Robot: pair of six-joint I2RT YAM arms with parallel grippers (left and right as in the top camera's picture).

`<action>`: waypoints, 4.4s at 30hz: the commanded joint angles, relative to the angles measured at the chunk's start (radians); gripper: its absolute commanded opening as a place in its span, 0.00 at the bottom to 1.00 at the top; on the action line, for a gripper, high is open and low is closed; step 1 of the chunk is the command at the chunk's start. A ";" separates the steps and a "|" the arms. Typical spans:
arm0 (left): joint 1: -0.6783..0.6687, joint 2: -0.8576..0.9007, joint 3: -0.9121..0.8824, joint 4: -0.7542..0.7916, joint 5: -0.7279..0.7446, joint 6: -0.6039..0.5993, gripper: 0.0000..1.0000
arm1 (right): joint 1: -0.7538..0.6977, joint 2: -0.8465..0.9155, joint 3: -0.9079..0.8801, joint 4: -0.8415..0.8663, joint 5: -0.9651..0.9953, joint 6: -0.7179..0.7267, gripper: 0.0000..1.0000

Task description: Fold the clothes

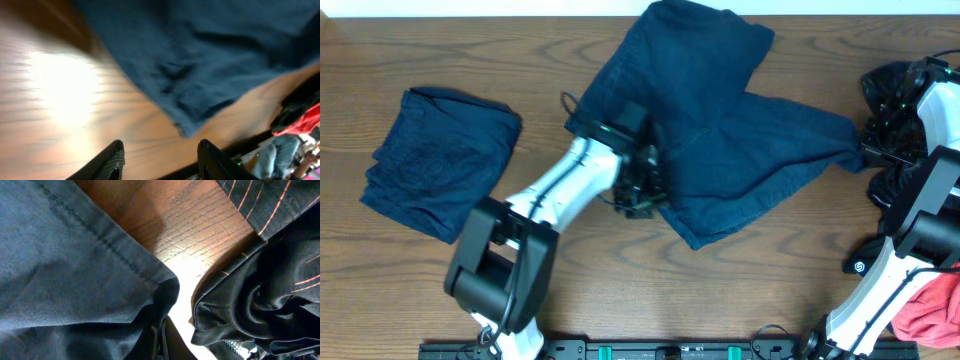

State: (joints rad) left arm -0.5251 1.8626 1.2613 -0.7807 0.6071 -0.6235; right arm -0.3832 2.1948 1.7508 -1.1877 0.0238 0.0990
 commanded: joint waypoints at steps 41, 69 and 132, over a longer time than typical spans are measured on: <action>0.354 -0.357 -0.211 -0.309 -0.324 0.028 0.08 | 0.139 -0.005 0.007 -0.088 -0.106 -0.052 0.01; -0.362 -0.368 -0.535 0.431 -0.497 -1.033 0.82 | 0.141 -0.005 0.007 -0.074 -0.112 -0.054 0.01; -0.360 -1.192 -0.537 -0.299 -0.553 -0.539 0.06 | 0.128 -0.802 0.007 -0.032 -0.175 -0.129 0.01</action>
State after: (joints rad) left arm -0.8753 0.6785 0.7277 -1.0767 0.1123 -1.1259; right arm -0.2611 1.3907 1.7470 -1.2430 -0.1619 0.0025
